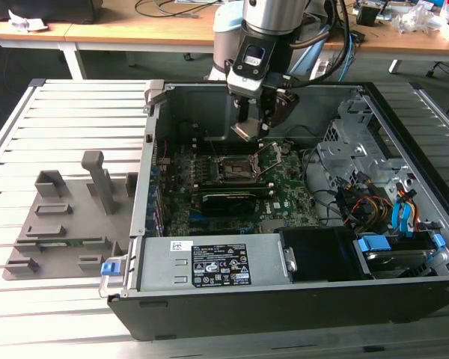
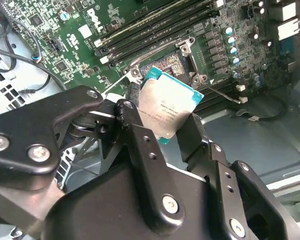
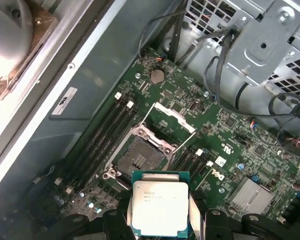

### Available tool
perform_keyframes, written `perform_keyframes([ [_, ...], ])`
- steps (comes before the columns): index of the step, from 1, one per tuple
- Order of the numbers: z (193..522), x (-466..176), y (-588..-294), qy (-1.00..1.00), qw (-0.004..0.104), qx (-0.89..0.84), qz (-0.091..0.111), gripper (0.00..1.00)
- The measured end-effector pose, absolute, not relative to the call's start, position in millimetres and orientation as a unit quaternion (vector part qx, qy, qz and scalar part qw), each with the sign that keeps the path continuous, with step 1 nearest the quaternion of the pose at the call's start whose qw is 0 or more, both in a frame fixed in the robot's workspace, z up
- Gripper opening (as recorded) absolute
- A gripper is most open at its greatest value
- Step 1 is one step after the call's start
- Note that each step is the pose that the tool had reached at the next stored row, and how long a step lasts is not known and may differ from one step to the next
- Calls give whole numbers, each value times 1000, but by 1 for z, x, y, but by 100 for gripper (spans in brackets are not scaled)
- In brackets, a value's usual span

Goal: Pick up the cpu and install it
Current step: 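Place the cpu into insertion slot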

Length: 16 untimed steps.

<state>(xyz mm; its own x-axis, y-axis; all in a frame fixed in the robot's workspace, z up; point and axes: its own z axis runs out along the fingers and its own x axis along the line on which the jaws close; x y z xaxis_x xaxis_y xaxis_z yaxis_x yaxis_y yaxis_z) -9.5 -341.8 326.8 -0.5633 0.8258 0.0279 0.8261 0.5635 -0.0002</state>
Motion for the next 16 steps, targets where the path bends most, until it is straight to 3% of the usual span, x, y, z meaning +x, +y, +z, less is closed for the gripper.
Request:
perform_keyframes([
  [16,326,-10,-342,-825,11,-565,-8,54],
])
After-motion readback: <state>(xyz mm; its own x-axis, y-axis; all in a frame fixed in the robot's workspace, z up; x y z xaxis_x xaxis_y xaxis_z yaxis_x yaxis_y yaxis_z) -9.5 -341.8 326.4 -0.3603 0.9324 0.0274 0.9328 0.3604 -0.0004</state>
